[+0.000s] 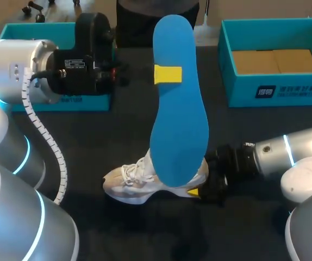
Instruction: Take the shoe out of the shoebox, open the shoe tongue, remove and reinsert the insole, then place the shoe into the shoebox
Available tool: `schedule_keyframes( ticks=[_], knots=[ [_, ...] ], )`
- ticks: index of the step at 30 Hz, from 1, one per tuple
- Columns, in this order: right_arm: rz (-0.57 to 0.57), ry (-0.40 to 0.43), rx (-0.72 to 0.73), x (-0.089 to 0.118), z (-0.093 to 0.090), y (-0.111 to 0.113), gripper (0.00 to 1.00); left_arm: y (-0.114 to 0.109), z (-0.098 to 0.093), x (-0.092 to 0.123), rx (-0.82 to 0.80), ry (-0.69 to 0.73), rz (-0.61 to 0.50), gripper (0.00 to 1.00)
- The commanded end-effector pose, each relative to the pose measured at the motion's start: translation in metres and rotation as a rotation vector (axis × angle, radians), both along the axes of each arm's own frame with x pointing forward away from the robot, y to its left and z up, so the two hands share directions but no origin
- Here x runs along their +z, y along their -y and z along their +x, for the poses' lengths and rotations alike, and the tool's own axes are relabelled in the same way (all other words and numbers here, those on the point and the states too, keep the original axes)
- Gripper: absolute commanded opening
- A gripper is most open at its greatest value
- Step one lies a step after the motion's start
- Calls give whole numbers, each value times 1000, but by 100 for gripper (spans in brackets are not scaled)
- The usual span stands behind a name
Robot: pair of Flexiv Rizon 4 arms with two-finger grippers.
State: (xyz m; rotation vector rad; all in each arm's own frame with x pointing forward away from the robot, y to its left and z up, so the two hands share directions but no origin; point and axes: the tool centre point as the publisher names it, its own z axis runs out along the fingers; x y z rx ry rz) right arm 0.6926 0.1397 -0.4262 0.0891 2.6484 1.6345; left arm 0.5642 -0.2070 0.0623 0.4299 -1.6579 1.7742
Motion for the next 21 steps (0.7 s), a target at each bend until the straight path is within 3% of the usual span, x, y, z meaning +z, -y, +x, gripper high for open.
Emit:
schedule_keyframes(
  ticks=[1, 9, 21],
  knots=[
    [-21, -14, 21, 9, 3, 8, 100, 4, -9, 2, 28, -6, -15, 0],
    [-26, -25, 13, 17, -9, 15, 100, 4, -9, 2, 28, -6, -15, 0],
    [-173, -54, -22, 29, -12, 22, 100, 4, -9, 2, 28, -6, -15, 0]
  ],
)
